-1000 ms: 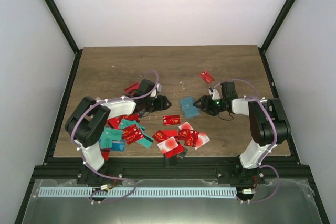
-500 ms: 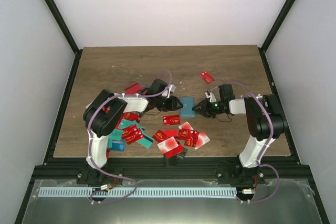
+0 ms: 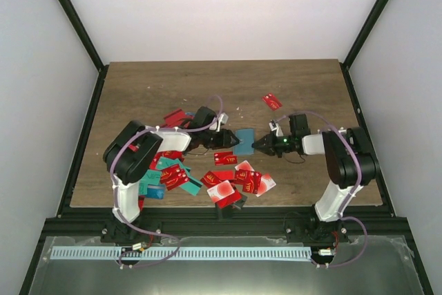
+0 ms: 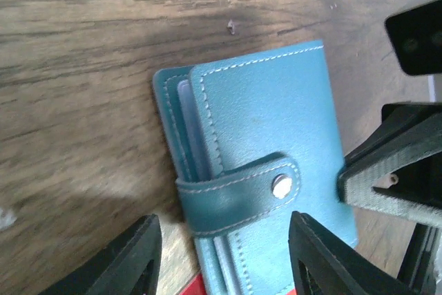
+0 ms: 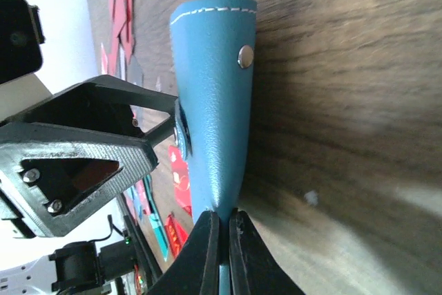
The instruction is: Put the credit cards into the card holder
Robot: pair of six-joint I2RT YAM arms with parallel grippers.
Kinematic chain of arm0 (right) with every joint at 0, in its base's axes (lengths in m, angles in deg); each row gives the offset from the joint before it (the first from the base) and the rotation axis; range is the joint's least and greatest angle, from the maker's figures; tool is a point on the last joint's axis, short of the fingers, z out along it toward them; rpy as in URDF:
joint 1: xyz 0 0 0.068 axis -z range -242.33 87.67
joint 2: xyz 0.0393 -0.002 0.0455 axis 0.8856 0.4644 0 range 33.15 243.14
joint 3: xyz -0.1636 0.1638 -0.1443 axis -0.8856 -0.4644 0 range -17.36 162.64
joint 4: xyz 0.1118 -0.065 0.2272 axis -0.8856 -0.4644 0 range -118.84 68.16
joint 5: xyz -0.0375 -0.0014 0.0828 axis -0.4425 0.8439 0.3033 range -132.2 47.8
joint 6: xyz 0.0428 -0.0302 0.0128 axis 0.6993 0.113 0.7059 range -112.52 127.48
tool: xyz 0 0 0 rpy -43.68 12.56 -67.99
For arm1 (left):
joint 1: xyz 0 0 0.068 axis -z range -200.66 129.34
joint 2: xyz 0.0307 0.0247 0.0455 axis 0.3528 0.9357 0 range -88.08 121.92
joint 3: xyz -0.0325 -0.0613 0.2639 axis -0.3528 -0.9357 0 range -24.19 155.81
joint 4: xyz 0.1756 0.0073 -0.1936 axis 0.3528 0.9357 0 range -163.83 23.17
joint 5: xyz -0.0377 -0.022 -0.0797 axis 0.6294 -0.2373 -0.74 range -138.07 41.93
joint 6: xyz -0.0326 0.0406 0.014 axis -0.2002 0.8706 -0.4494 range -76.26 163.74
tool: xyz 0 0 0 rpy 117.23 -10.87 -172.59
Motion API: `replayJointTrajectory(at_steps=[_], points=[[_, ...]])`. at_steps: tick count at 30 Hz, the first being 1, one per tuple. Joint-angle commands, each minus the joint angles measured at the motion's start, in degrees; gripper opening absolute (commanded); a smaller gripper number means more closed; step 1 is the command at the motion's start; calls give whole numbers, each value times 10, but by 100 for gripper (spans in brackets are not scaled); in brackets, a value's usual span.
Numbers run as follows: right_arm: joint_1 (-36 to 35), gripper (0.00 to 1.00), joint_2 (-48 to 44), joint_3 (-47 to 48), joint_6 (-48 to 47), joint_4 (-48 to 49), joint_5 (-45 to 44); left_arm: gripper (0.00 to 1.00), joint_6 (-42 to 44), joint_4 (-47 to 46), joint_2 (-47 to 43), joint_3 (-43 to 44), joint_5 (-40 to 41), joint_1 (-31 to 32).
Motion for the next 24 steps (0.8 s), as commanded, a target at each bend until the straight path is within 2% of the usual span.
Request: replayJointTrajectory(at_steps=[1, 5, 8, 15, 24], points=[[-8, 1, -50, -15, 21, 41, 35, 56, 9, 3, -60, -27, 32, -4], [-9, 1, -80, -25, 39, 61, 52, 69, 14, 5, -107, -46, 45, -14], [-13, 1, -106, -32, 56, 82, 70, 74, 9, -13, -141, -72, 36, -23], [-22, 1, -171, -35, 102, 127, 94, 79, 9, -71, -222, -116, -30, -33], [-45, 1, -232, -10, 131, 134, 92, 76, 7, -127, -259, -135, -83, -32]])
